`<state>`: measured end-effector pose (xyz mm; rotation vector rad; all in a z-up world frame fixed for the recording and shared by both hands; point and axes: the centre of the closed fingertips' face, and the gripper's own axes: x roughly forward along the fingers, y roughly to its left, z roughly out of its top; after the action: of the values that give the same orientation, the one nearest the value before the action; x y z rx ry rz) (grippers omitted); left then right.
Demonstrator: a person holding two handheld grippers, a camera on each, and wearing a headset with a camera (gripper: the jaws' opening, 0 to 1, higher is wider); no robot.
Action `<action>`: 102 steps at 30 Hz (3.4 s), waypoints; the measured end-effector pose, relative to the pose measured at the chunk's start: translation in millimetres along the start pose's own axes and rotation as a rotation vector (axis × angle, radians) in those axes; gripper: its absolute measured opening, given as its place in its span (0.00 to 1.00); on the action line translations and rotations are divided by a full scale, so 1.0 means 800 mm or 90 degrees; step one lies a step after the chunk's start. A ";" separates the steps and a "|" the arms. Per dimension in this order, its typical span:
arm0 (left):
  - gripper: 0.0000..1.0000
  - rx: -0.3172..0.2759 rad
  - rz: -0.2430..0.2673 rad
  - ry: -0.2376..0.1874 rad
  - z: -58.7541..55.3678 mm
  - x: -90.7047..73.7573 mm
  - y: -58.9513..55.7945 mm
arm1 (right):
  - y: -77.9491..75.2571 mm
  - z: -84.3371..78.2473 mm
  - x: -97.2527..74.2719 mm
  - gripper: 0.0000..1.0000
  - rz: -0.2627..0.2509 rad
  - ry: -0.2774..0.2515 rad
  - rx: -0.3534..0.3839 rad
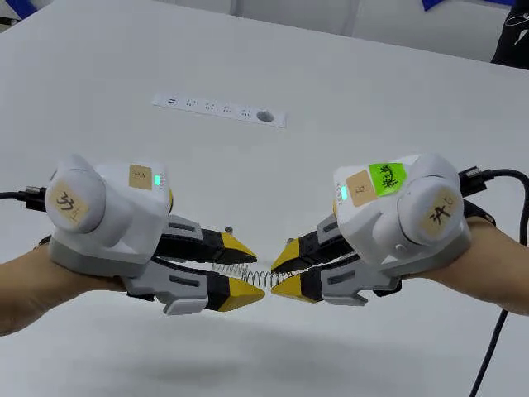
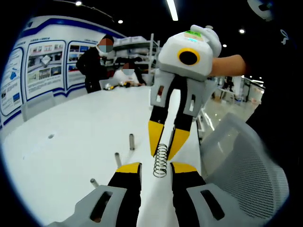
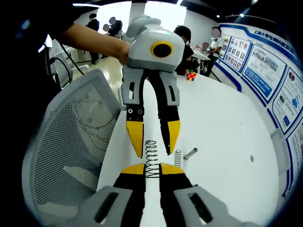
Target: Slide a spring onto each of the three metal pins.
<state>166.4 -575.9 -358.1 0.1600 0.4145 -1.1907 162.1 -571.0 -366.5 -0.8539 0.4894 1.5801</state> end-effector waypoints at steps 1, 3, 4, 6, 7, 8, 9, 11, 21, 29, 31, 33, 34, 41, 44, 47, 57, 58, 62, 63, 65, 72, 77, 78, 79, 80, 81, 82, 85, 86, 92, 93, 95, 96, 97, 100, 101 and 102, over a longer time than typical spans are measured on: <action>0.25 0.003 0.003 0.002 0.000 0.000 0.001 | 0.000 0.001 0.000 0.11 0.000 -0.002 -0.002; 0.26 0.008 0.009 0.010 -0.002 0.000 0.004 | 0.000 0.004 -0.001 0.11 0.002 -0.006 -0.002; 0.24 0.007 0.007 0.012 -0.003 0.000 0.004 | 0.000 0.005 -0.001 0.11 0.002 -0.008 -0.003; 0.20 0.007 -0.003 0.016 -0.004 0.000 0.001 | -0.001 0.005 -0.001 0.11 0.001 -0.008 -0.005; 0.18 0.008 -0.005 0.017 -0.004 0.000 0.000 | -0.001 0.006 -0.001 0.11 0.002 -0.007 -0.006; 0.16 0.005 -0.010 0.019 -0.005 0.000 -0.002 | -0.002 0.006 -0.001 0.11 0.002 -0.006 -0.006; 0.14 0.003 -0.012 0.021 -0.007 0.001 -0.002 | -0.002 0.006 -0.001 0.11 0.002 -0.005 -0.007; 0.12 0.004 -0.010 0.022 -0.009 0.002 -0.002 | -0.002 0.006 -0.001 0.11 0.004 -0.005 -0.008; 0.10 0.012 -0.021 0.017 -0.008 0.000 -0.008 | 0.003 0.006 -0.001 0.11 0.014 -0.011 -0.014; 0.10 0.020 -0.026 0.012 -0.002 -0.003 -0.007 | -0.002 -0.005 -0.001 0.16 -0.001 -0.002 -0.026; 0.10 0.022 -0.028 0.013 -0.003 -0.003 -0.007 | -0.003 -0.004 -0.002 0.14 -0.002 -0.016 -0.005; 0.10 0.022 -0.028 0.012 -0.003 -0.004 -0.008 | -0.001 -0.003 -0.003 0.12 0.006 -0.026 0.004; 0.10 0.023 -0.028 0.011 -0.002 -0.004 -0.008 | -0.002 -0.004 -0.003 0.12 0.005 -0.025 0.008; 0.10 0.033 -0.031 0.022 -0.006 -0.002 -0.009 | 0.001 0.004 -0.008 0.11 0.016 -0.053 0.024; 0.10 0.028 -0.033 0.020 -0.004 -0.004 -0.009 | 0.001 0.009 -0.012 0.11 0.017 -0.064 0.027; 0.10 0.023 -0.033 0.017 -0.002 -0.005 -0.008 | -0.001 0.018 -0.017 0.11 0.018 -0.097 0.048; 0.10 0.039 -0.036 0.028 -0.003 -0.001 -0.011 | 0.000 0.051 -0.024 0.11 0.022 -0.178 0.078; 0.10 0.038 -0.036 0.027 -0.003 -0.001 -0.011 | 0.000 0.055 -0.023 0.11 0.022 -0.184 0.079; 0.10 0.036 -0.036 0.025 -0.002 0.000 -0.012 | -0.001 0.063 -0.022 0.11 0.023 -0.195 0.080; 0.10 0.032 -0.038 0.022 -0.001 0.000 -0.013 | -0.001 0.065 -0.022 0.11 0.023 -0.199 0.082; 0.10 0.025 -0.038 0.016 0.002 0.000 -0.014 | -0.001 0.070 -0.022 0.11 0.024 -0.211 0.087; 0.10 0.025 -0.037 0.011 0.007 0.003 -0.014 | -0.004 0.076 -0.023 0.11 0.020 -0.220 0.097; 0.11 0.002 -0.031 -0.008 0.013 -0.001 -0.010 | -0.010 0.078 -0.028 0.11 -0.001 -0.232 0.114; 0.11 0.001 -0.027 -0.009 0.013 -0.001 -0.009 | -0.012 0.077 -0.028 0.11 -0.006 -0.232 0.115; 0.11 0.000 -0.023 -0.011 0.013 -0.001 -0.007 | -0.014 0.077 -0.028 0.11 -0.008 -0.231 0.117; 0.12 0.001 -0.013 -0.014 0.015 -0.001 -0.004 | -0.016 0.076 -0.029 0.11 -0.013 -0.230 0.118; 0.12 0.001 -0.009 -0.015 0.015 -0.001 -0.003 | -0.017 0.077 -0.029 0.11 -0.015 -0.231 0.119; 0.12 -0.002 -0.009 -0.018 0.017 -0.001 -0.003 | -0.018 0.077 -0.029 0.11 -0.016 -0.232 0.120; 0.17 -0.001 0.004 -0.019 0.018 -0.001 0.002 | -0.022 0.077 -0.031 0.11 -0.024 -0.230 0.118; 0.18 -0.002 0.006 -0.016 0.017 -0.002 0.003 | -0.023 0.078 -0.032 0.11 -0.026 -0.231 0.118; 0.25 -0.013 0.024 -0.007 0.010 -0.009 0.014 | -0.034 0.072 -0.042 0.11 -0.045 -0.232 0.126; 0.27 -0.020 0.025 -0.007 0.010 -0.010 0.015 | -0.037 0.071 -0.043 0.11 -0.048 -0.232 0.129; 0.34 -0.035 0.024 -0.015 0.013 -0.013 0.016 | -0.044 0.067 -0.047 0.11 -0.058 -0.233 0.135; 0.35 -0.032 0.030 -0.019 0.014 -0.014 0.018 | -0.047 0.065 -0.048 0.11 -0.062 -0.234 0.138; 0.37 -0.031 0.033 -0.020 0.015 -0.016 0.020 | -0.051 0.064 -0.049 0.11 -0.068 -0.234 0.140; 0.41 -0.031 0.051 -0.022 0.014 -0.022 0.029 | -0.067 0.053 -0.053 0.11 -0.085 -0.225 0.149; 0.43 -0.032 0.058 -0.020 0.013 -0.024 0.032 | -0.072 0.050 -0.054 0.11 -0.091 -0.222 0.152; 0.45 -0.035 0.066 -0.020 0.012 -0.027 0.036 | -0.079 0.045 -0.055 0.11 -0.097 -0.222 0.160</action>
<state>188.2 -549.6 -343.6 0.1140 0.4064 -1.0783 214.8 -561.2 -300.5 -0.4038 0.3517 1.4513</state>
